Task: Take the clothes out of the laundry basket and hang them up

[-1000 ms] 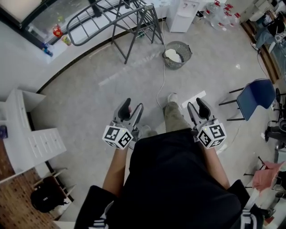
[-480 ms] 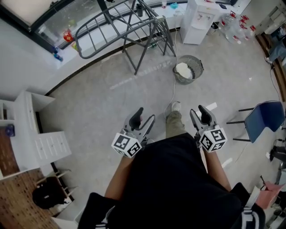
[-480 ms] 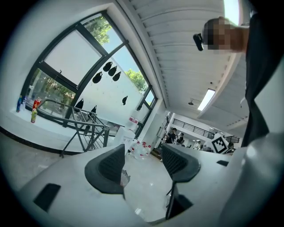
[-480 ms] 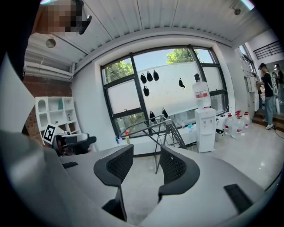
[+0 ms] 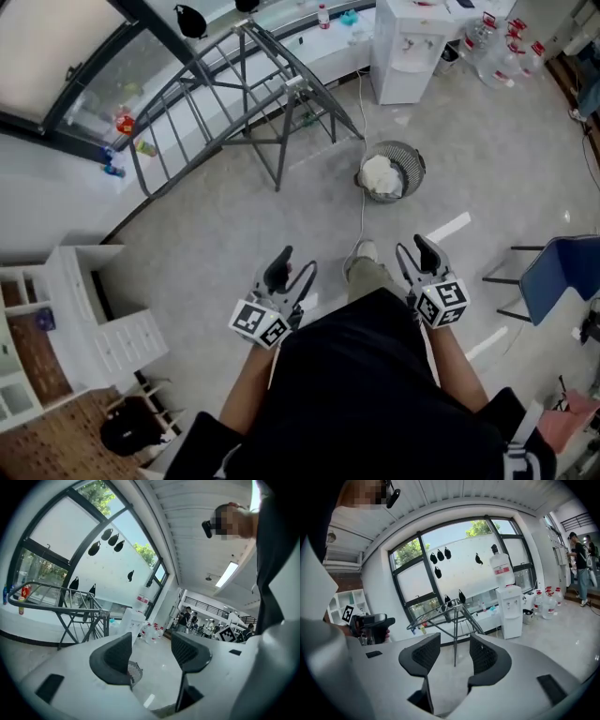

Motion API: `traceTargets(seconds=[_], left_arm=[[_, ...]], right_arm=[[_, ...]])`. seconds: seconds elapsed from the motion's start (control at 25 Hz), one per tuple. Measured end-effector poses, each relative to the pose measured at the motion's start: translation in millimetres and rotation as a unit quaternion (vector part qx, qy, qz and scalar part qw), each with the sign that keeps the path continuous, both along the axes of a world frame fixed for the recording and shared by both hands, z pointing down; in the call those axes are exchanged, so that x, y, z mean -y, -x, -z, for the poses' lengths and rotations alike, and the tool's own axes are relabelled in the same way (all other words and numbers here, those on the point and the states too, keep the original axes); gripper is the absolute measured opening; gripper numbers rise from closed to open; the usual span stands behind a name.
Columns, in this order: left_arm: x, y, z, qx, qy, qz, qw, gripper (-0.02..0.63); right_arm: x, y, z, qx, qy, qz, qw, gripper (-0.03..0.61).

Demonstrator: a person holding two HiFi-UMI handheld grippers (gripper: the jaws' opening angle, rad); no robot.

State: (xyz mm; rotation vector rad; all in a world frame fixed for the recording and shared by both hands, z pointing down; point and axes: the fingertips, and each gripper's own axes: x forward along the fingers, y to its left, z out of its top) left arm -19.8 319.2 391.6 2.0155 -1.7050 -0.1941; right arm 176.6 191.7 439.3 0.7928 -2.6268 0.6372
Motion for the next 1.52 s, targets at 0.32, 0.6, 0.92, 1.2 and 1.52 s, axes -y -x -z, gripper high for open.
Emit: traceTargets(seconds=[0.32,0.6,0.92,1.2,1.52], left_arm=[[120.1,-10.9,-26.4,0.016,0.042,0.031,0.9985,0.242],[173.0,-9.7,-81.7,-0.009,0.069,0.020,0.9974,0.242],[232.2,-15.8,-193.6,-0.050,0.098,-0.019,0.9938,0.242],[292.4,-12.3,-282.8,-0.044,0.090,-0.086,0.9913,0.242],[318.3,4.0,-365.3,-0.051,0.077,-0.075,0.9929,0.242]], right_arm=[[152.1,27.6,-75.1,-0.029,0.047,0.055,0.997,0.164],[241.1,64.6,-194.8,-0.087,0.073,0.076,0.991,0.169],[275.1,99.9,-347.1,-0.147,0.118,0.105,0.976,0.187],[299.4,116.1,-479.0,-0.203,0.102,0.094,0.969,0.186],[300.9,116.7,-632.8,-0.255,0.133,0.116,0.951,0.186]])
